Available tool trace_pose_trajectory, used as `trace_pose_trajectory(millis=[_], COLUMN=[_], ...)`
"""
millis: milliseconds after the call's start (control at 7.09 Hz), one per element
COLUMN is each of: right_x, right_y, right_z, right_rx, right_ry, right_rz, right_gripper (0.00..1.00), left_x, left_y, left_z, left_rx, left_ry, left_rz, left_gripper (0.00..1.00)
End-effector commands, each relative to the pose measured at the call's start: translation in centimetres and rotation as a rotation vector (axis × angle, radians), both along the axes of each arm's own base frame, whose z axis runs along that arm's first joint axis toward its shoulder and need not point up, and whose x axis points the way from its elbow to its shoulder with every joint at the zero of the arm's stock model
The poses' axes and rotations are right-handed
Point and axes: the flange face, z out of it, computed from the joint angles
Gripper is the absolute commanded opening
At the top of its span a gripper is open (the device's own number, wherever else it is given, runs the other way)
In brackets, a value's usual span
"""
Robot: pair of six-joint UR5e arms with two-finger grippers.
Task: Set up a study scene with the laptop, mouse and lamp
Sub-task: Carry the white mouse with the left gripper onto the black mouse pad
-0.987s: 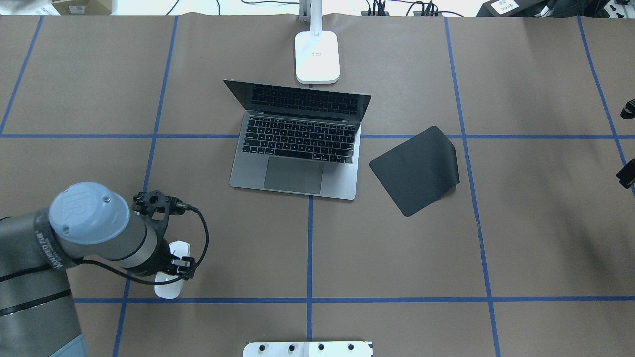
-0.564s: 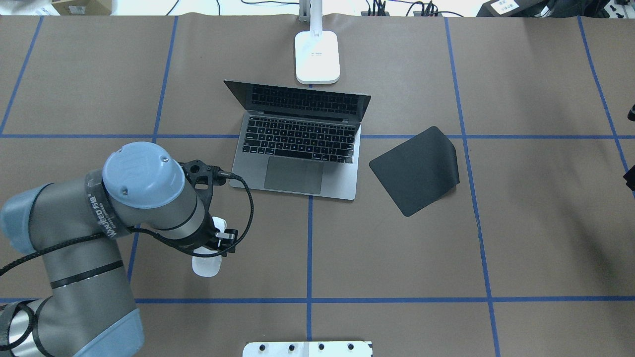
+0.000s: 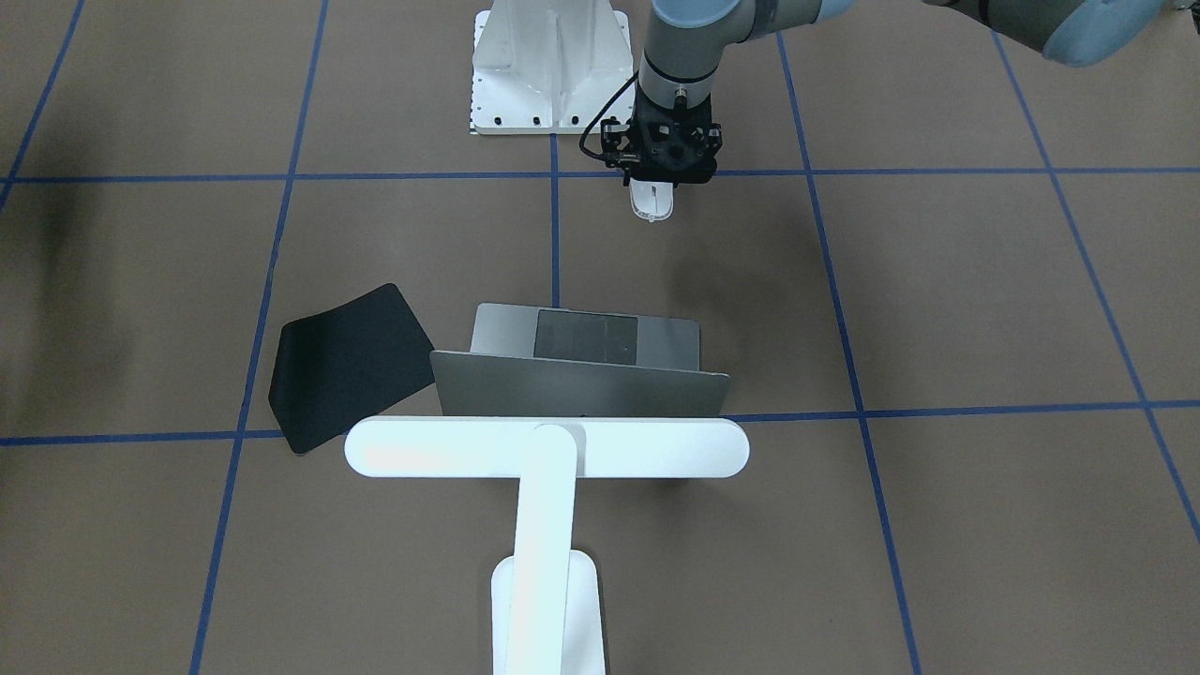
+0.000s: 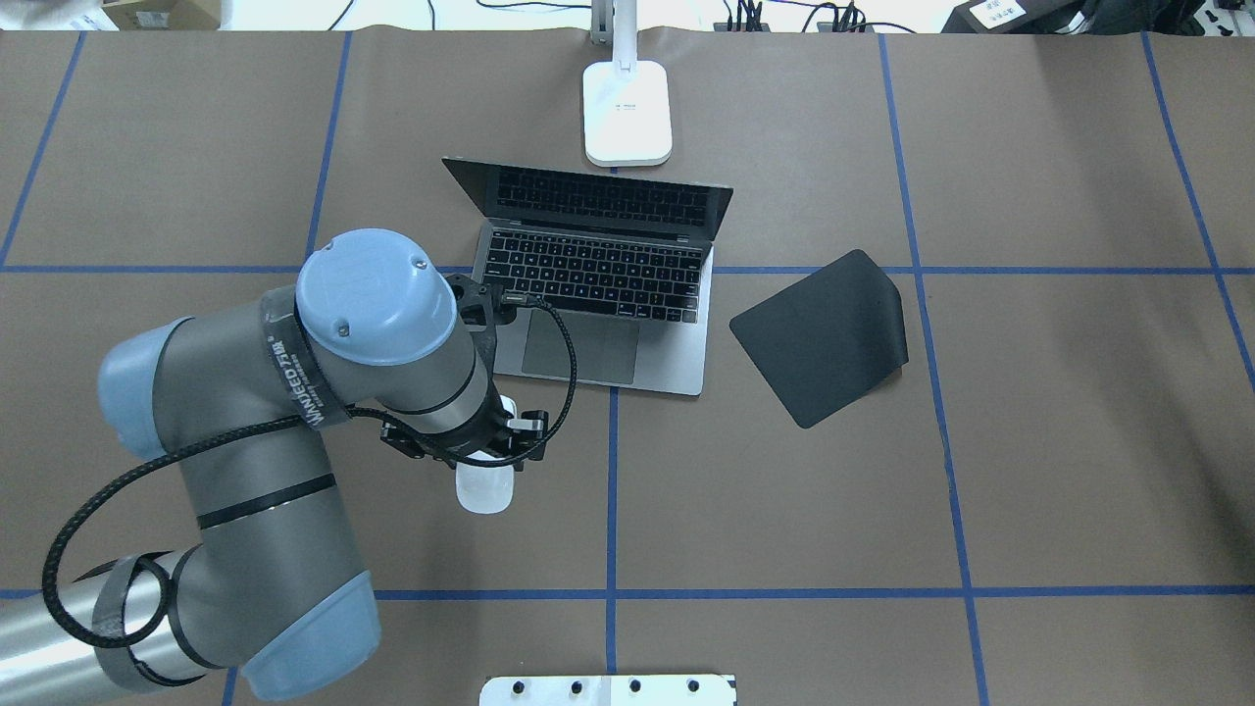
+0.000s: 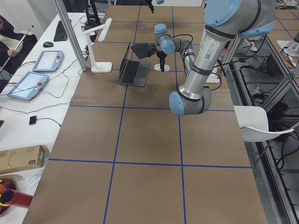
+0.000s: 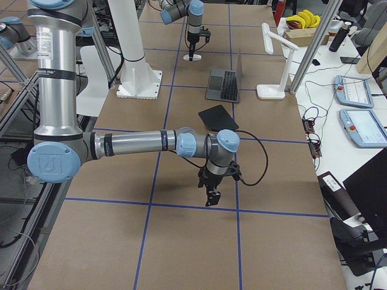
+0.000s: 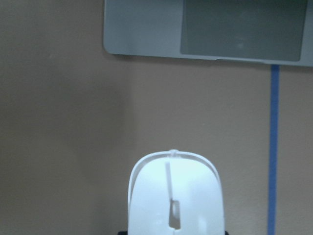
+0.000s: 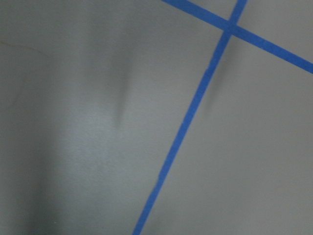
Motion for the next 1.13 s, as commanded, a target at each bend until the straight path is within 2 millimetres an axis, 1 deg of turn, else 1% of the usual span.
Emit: trace_pose_trajectory(millis=[0, 141, 282, 423, 564, 846, 987], right_x=[1.1, 1.1, 1.4, 1.9, 2.0, 1.9, 1.9], right_y=[0.2, 0.2, 0.3, 0.3, 0.2, 0.2, 0.2], right_z=[0.4, 0.5, 1.3, 1.4, 1.2, 0.9, 0.9], right_rx=[-0.002, -0.006, -0.014, -0.011, -0.01, -0.005, -0.004], right_ry=[-0.027, -0.036, -0.037, -0.042, -0.045, -0.048, -0.049], right_rz=[0.004, 0.004, -0.001, 0.002, 0.005, 0.007, 0.006], right_gripper=[1.0, 1.0, 1.0, 1.0, 1.0, 1.0, 1.0], left_x=[3.4, 5.1, 6.4, 8.8, 11.1, 15.2, 17.0], left_y=[-1.8, -2.7, -3.4, -4.5, -6.0, -8.3, -9.4], left_z=[-5.2, -7.9, -9.3, -10.7, -12.4, -14.2, -15.2], left_rx=[-0.039, -0.055, -0.07, -0.089, -0.096, -0.106, -0.096], left_ry=[0.032, 0.047, 0.069, 0.1, 0.096, 0.124, 0.119], left_rz=[-0.054, -0.077, -0.101, -0.128, -0.167, -0.211, -0.246], left_gripper=[0.22, 0.22, 0.22, 0.22, 0.22, 0.22, 0.22])
